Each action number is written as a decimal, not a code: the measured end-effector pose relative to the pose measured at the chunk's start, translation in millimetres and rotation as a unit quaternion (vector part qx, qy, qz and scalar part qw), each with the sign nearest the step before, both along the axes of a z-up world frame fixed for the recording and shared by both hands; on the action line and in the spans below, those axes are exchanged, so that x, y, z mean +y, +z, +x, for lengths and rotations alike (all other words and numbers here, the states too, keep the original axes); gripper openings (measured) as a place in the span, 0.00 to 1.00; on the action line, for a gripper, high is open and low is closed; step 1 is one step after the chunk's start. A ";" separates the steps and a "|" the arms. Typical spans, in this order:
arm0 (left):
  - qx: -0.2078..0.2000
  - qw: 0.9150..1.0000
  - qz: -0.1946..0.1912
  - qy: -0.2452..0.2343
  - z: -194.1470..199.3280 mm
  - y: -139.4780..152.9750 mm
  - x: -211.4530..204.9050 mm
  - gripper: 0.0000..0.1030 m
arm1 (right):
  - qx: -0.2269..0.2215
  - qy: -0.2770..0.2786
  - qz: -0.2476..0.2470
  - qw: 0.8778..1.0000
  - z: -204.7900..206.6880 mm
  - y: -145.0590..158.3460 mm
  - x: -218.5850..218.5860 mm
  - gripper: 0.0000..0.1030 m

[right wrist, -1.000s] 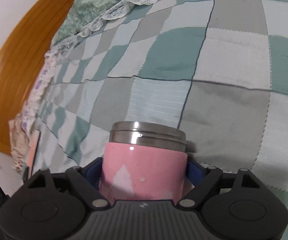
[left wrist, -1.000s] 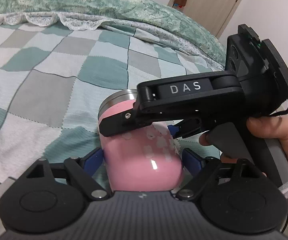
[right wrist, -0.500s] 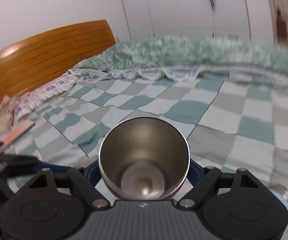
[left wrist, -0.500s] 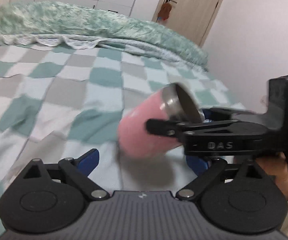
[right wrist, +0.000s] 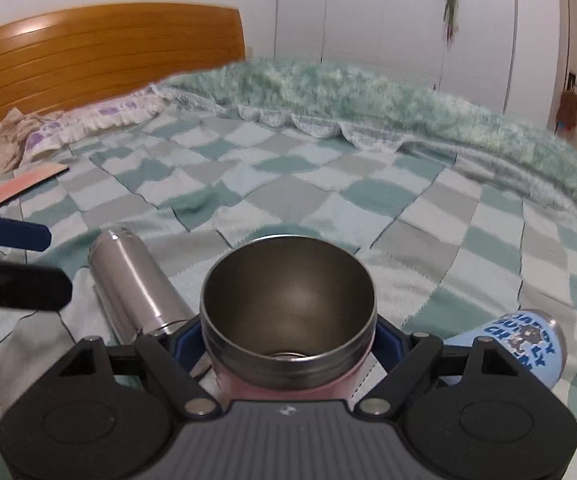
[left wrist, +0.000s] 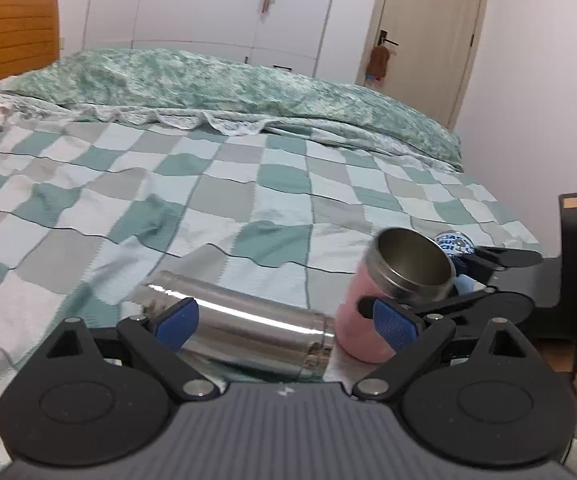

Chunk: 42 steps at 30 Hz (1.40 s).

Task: Flip cup upright

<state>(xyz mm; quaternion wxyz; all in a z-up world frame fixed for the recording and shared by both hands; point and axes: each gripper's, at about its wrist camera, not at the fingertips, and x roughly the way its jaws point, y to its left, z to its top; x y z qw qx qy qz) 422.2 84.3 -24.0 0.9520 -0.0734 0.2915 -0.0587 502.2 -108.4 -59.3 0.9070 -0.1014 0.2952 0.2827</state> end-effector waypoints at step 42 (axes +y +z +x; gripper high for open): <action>-0.117 0.992 0.035 0.033 -184.4 57.5 -41.2 0.99 | -0.031 -0.157 0.075 0.984 -203.6 76.0 -142.1 0.97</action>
